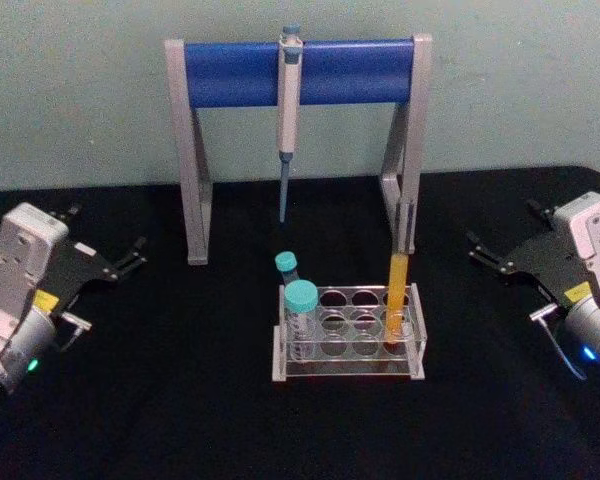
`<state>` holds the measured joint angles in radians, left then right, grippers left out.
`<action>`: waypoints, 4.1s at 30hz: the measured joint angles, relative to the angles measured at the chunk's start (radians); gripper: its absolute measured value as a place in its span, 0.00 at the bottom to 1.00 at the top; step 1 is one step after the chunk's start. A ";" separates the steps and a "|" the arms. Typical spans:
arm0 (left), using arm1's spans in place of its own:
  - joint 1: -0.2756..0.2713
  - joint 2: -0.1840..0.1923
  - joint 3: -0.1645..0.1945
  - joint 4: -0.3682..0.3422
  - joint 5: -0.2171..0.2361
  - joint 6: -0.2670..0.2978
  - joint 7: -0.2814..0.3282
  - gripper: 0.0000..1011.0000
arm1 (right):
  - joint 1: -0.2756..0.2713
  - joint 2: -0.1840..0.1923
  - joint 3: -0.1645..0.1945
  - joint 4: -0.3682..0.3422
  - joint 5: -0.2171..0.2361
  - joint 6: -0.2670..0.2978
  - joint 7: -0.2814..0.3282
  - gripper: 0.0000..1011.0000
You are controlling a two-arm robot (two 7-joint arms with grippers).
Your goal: Pick up the test tube from the test tube rack, shake it, then place it back into the test tube rack.
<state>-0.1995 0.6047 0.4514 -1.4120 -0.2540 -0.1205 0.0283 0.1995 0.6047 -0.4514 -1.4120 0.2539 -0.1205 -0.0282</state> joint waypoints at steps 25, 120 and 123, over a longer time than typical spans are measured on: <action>0.000 0.000 0.000 0.000 0.000 0.000 0.000 0.99 | 0.000 0.000 0.000 0.000 0.000 0.000 0.000 0.99; 0.000 0.000 0.000 0.000 0.000 0.000 0.000 0.99 | -0.112 -0.070 0.145 -0.117 0.298 0.135 0.434 0.99; 0.000 0.000 0.000 0.000 0.000 0.000 0.000 0.99 | -0.096 -0.075 0.143 -0.100 0.299 0.141 0.462 0.99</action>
<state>-0.1995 0.6047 0.4514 -1.4120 -0.2539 -0.1206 0.0283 0.1039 0.5301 -0.3084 -1.5121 0.5525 0.0206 0.4342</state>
